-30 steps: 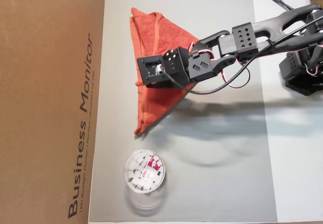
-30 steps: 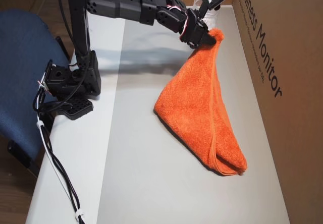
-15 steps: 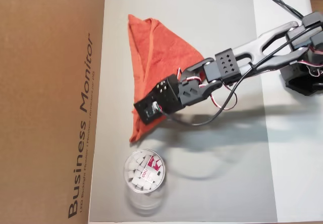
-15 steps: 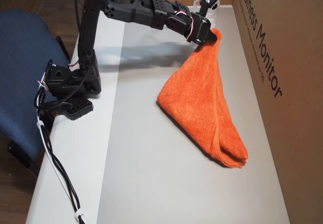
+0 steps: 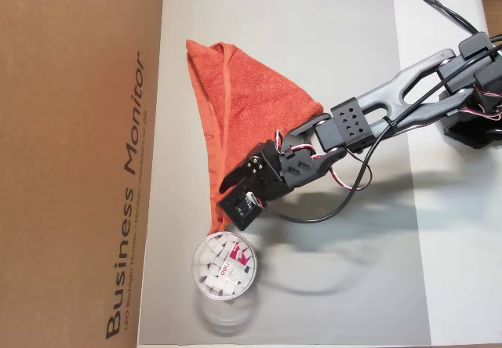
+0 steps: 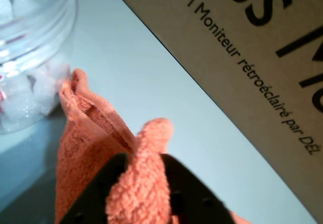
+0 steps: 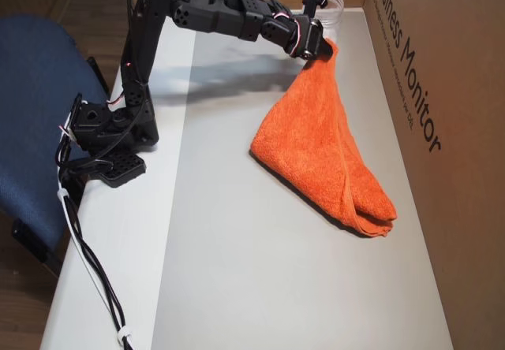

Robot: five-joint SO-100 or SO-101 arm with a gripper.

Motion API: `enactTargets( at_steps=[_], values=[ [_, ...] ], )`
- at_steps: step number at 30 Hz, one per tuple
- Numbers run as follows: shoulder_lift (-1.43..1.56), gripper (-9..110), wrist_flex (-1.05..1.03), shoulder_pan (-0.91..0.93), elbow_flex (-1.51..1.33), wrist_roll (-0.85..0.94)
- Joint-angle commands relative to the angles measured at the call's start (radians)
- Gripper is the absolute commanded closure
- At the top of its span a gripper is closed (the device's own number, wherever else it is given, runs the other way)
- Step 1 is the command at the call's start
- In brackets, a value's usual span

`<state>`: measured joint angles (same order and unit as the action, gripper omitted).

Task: Fold the blanket.

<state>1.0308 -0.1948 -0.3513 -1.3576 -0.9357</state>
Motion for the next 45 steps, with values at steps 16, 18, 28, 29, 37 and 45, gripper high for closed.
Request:
enactTargets(
  at_steps=[16, 18, 28, 29, 37, 45],
  values=[
    [0.041, 89, 0.005, -0.054, -0.031, -0.035],
    [0.063, 89, 0.002, -0.071, -0.049, -0.095],
    [0.163, 89, -0.086, -0.107, -0.209, -0.344],
    [0.166, 89, -0.086, -0.107, -0.218, -0.38],
    [0.172, 89, -0.071, -0.103, -0.206, -0.486],
    [0.213, 88, -0.084, -0.094, -0.158, -0.471]
  ],
)
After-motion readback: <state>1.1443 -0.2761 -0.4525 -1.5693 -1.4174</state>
